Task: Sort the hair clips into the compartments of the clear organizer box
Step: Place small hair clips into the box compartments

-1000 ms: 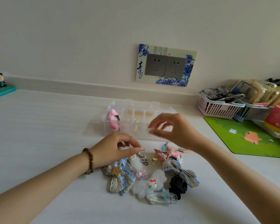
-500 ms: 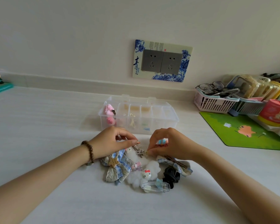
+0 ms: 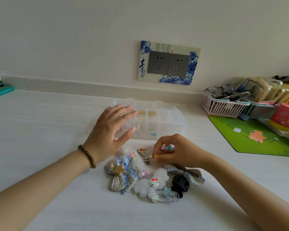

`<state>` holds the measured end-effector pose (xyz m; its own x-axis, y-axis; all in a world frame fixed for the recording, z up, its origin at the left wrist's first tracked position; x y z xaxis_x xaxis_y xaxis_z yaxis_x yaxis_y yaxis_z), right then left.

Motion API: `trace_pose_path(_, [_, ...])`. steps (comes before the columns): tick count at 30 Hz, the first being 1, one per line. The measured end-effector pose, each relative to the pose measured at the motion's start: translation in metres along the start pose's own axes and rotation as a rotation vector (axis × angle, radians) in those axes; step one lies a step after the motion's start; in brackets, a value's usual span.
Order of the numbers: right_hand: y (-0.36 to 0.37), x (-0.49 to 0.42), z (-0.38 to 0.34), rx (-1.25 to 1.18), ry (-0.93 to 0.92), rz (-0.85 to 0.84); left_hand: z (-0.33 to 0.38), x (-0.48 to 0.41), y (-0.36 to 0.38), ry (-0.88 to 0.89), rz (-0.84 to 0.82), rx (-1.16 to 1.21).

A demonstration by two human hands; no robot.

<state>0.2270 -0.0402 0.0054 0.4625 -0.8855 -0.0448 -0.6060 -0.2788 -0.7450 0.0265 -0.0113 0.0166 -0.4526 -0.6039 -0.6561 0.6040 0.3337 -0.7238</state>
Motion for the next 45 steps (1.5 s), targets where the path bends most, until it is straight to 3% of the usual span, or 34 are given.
trace_pose_path(7, [-0.039,-0.02,-0.018,-0.181,-0.12,0.281,-0.016,0.007,0.018,-0.084,-0.149,-0.09])
trace_pose_path(11, [-0.062,-0.047,-0.016,-0.006,-0.087,0.485,-0.017,0.008,0.019,-0.087,-0.173,-0.104])
trace_pose_path(15, [-0.056,-0.057,-0.004,0.246,0.009,0.371,-0.016,0.008,0.018,-0.079,-0.171,-0.108])
trace_pose_path(18, [-0.05,-0.037,-0.018,0.126,-0.113,0.443,-0.017,0.008,0.017,-0.063,-0.163,-0.104])
trace_pose_path(21, [-0.025,-0.021,-0.027,-0.106,-0.109,0.21,-0.017,0.007,0.017,-0.044,-0.15,-0.113])
trace_pose_path(24, [0.003,-0.022,-0.013,-0.046,0.043,0.072,-0.016,0.007,0.016,-0.04,-0.135,-0.107])
trace_pose_path(29, [0.013,-0.033,-0.005,0.093,0.06,0.139,-0.015,0.008,0.016,-0.039,-0.135,-0.104])
trace_pose_path(34, [0.012,-0.027,-0.014,0.035,-0.015,0.175,-0.016,0.009,0.017,-0.043,-0.143,-0.102])
trace_pose_path(40, [-0.061,-0.035,-0.032,-0.135,-0.167,0.582,-0.019,0.009,0.018,-0.055,-0.147,-0.099])
trace_pose_path(45, [-0.054,-0.057,0.0,0.152,-0.01,0.431,-0.018,0.008,0.018,-0.045,-0.151,-0.092])
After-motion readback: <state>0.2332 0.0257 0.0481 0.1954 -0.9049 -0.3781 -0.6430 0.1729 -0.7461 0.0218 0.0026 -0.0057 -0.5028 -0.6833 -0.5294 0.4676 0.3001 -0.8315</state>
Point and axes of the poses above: each hand's wrist, its own x-axis away from the middle knuckle, its own y-axis out of the palm, z = x × y, the point moved 4 cm from there along -x, towards the middle knuckle, and after that the axes turned 2 degrees about -z, right-handed, at the moved point
